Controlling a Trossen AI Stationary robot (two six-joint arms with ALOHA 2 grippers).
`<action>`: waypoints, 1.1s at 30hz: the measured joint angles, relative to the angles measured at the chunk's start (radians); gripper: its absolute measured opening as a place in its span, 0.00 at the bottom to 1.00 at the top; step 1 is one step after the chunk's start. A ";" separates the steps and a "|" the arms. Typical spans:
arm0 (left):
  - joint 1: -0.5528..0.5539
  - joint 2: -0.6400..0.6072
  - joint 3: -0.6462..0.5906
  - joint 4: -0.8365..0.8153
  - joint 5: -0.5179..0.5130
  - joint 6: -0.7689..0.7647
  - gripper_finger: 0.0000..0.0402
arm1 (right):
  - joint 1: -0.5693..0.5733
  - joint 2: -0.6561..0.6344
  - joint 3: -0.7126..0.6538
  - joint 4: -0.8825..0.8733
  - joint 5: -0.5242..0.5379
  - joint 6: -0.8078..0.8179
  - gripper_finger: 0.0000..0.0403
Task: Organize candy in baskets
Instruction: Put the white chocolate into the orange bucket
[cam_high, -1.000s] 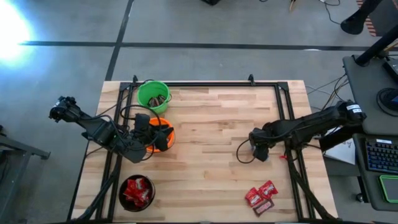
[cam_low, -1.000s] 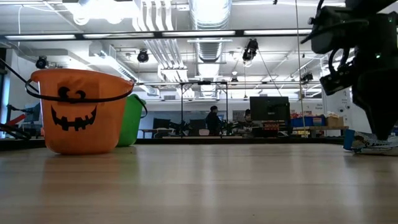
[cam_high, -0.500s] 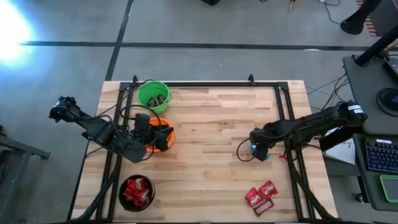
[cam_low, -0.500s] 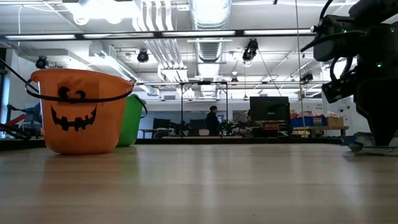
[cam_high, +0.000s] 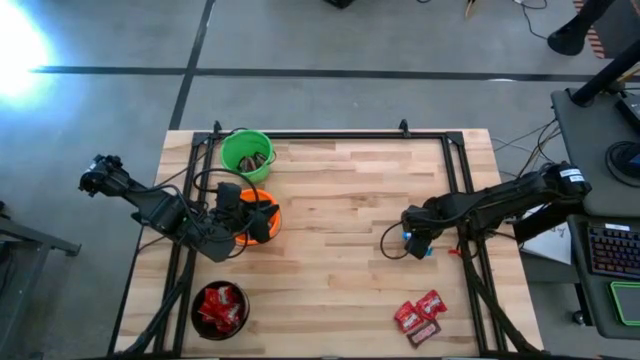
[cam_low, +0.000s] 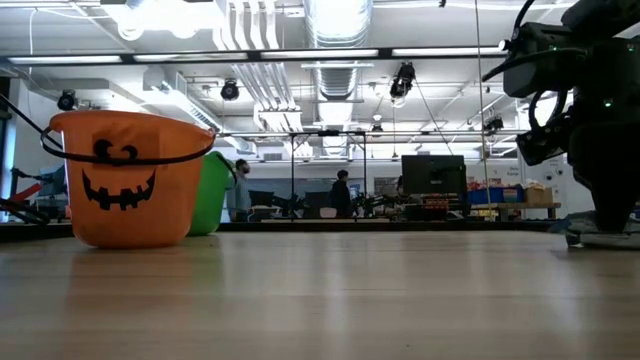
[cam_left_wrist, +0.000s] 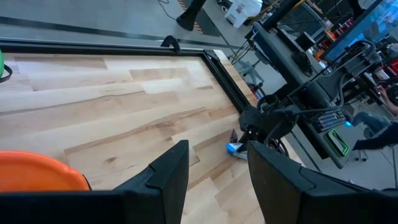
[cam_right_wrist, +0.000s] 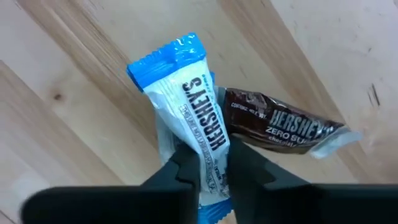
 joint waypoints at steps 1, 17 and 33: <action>0.000 0.000 0.000 0.000 0.000 0.000 0.36 | 0.000 0.000 0.000 0.000 -0.003 0.004 0.10; 0.000 0.000 0.000 0.000 0.034 0.004 0.36 | 0.001 0.001 0.105 -0.035 -0.086 0.059 0.05; 0.000 -0.015 0.000 -0.002 0.064 0.087 0.36 | 0.001 0.032 0.482 0.055 -0.064 0.059 0.05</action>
